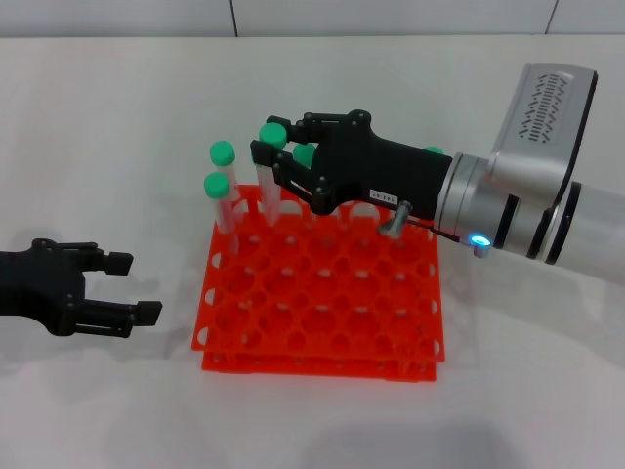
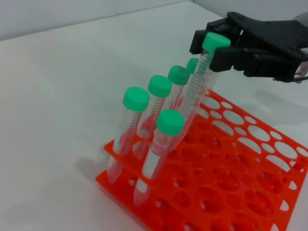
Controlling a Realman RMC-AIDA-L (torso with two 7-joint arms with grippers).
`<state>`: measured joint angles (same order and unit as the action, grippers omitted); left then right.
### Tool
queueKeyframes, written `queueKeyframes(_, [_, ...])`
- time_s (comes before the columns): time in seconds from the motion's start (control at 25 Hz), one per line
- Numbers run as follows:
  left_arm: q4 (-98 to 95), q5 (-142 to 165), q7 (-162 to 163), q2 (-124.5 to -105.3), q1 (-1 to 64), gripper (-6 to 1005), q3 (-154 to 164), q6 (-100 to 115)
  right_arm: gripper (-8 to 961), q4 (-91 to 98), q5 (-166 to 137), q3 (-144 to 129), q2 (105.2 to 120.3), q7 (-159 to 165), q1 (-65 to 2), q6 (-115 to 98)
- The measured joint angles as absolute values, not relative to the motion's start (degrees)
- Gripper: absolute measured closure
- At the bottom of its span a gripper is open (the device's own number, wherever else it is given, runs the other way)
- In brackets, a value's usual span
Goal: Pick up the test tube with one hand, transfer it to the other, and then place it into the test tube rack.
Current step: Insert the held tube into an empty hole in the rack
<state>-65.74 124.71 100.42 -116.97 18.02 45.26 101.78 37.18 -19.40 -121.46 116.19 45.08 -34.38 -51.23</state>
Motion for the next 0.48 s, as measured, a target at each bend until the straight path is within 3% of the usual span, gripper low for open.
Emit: queueKeyframes(0.48, [-65.7,124.7,100.3,-117.37,18.0,136,45.3,101.8,683,37.1,-19.4,-122.8,116.18,44.8,-34.4,-49.6])
